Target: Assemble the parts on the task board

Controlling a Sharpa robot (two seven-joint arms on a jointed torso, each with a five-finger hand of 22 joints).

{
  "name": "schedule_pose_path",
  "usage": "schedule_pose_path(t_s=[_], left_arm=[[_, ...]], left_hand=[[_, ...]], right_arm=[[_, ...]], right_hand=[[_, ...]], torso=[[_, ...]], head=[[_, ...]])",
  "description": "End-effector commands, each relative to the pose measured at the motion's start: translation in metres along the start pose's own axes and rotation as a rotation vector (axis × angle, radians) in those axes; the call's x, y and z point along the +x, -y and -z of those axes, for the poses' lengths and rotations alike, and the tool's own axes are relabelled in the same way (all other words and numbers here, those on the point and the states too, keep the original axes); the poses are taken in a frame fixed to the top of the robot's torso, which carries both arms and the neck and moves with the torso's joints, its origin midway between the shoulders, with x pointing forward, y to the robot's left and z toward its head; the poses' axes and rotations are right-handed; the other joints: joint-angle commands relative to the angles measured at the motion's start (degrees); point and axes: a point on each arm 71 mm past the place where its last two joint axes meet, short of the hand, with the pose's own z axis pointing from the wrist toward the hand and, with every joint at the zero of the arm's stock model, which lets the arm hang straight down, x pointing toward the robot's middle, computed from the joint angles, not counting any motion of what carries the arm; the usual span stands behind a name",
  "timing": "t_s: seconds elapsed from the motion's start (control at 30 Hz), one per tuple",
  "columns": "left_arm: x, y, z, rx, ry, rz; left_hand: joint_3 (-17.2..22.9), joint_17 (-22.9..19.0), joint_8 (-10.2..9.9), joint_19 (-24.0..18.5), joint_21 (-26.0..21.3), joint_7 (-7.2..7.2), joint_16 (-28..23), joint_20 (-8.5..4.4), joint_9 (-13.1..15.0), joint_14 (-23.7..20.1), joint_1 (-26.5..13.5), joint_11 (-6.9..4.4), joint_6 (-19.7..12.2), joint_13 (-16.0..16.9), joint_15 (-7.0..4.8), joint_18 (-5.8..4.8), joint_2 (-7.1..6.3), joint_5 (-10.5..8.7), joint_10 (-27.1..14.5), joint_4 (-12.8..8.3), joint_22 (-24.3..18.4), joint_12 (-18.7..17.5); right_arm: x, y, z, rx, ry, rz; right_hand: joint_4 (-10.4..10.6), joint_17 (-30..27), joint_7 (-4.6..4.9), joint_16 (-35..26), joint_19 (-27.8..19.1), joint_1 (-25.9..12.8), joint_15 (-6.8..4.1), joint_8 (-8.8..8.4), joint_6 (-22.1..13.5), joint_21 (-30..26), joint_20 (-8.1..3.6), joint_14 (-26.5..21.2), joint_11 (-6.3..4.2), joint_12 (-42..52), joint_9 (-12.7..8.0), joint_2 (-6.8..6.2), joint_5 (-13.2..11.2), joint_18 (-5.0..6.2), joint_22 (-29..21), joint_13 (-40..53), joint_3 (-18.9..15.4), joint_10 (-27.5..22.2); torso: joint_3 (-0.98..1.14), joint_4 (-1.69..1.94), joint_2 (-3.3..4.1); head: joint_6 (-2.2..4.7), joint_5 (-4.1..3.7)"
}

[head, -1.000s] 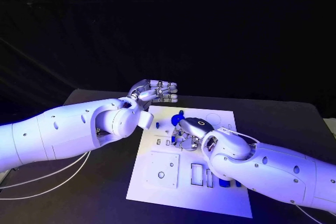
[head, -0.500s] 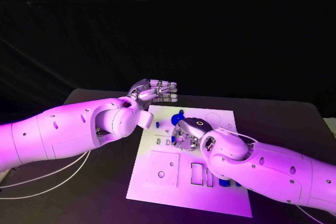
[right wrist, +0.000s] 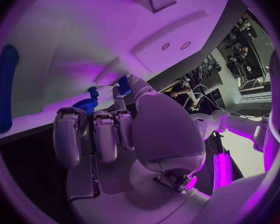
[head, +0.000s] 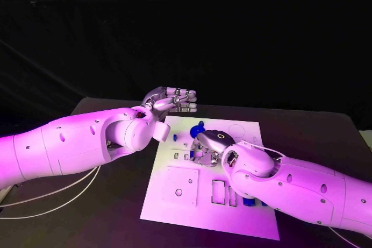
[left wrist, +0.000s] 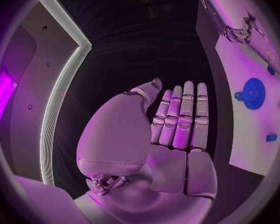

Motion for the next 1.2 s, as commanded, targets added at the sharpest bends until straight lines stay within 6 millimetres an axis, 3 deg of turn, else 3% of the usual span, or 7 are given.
schedule_pose_path(t_s=[0.03, 0.63, 1.2], left_arm=[[0.0018, 0.0009, -0.0001, 0.005, -0.018, 0.007], [-0.0011, 0.0007, -0.0004, 0.004, -0.012, 0.005], [-0.0031, 0.0006, -0.0005, 0.003, -0.007, 0.003]], left_hand=[[0.06, 0.07, -0.17, -0.2, -0.27, 0.35, -0.29, 0.11, 0.02, -0.16, 0.28, 0.22, 0.06, 0.03, 0.31, 0.75, -0.15, 0.08, -0.12, -0.26, -0.09, -0.23], [0.06, 0.07, -0.17, -0.2, -0.27, 0.35, -0.29, 0.11, 0.02, -0.16, 0.28, 0.22, 0.06, 0.03, 0.31, 0.75, -0.15, 0.08, -0.12, -0.26, -0.09, -0.23], [0.08, 0.12, -0.22, -0.23, -0.31, 0.37, -0.43, 0.15, 0.02, -0.17, 0.12, 0.25, 0.04, 0.04, 0.34, 0.75, -0.14, 0.07, -0.18, -0.26, -0.13, -0.23]], right_arm=[[0.0045, 0.001, 0.0004, 0.008, -0.033, 0.025], [0.0043, 0.0, -0.0004, 0.003, -0.028, 0.024], [0.0007, -0.0002, 0.0002, -0.011, 0.022, 0.004]], right_hand=[[0.12, 12.68, -0.09, -0.05, 0.94, -0.73, -0.29, -0.17, -0.35, -0.19, -0.2, 5.42, 0.08, -0.21, -0.03, -0.33, -0.33, -0.54, 9.21, 8.45, -0.32, 0.99], [0.36, 11.91, 0.79, -0.37, 0.37, -1.99, 0.3, -1.31, -2.37, -1.16, 0.26, 5.24, 0.84, -1.32, -0.36, -1.92, -0.45, -0.32, 8.59, 7.36, -1.29, -0.02], [1.78, 11.38, 1.61, -0.61, -0.18, -4.82, 1.04, -2.51, -4.96, -2.23, 0.96, 5.11, 1.67, -2.76, -0.62, -3.77, -1.7, -0.09, 7.99, 5.9, -4.21, -1.41]], torso=[[-0.01, -0.02, 0.02], [0.01, -0.03, -0.01], [0.03, -0.01, 0.03]], head=[[0.05, 0.04], [0.05, 0.03], [0.15, -0.01]])
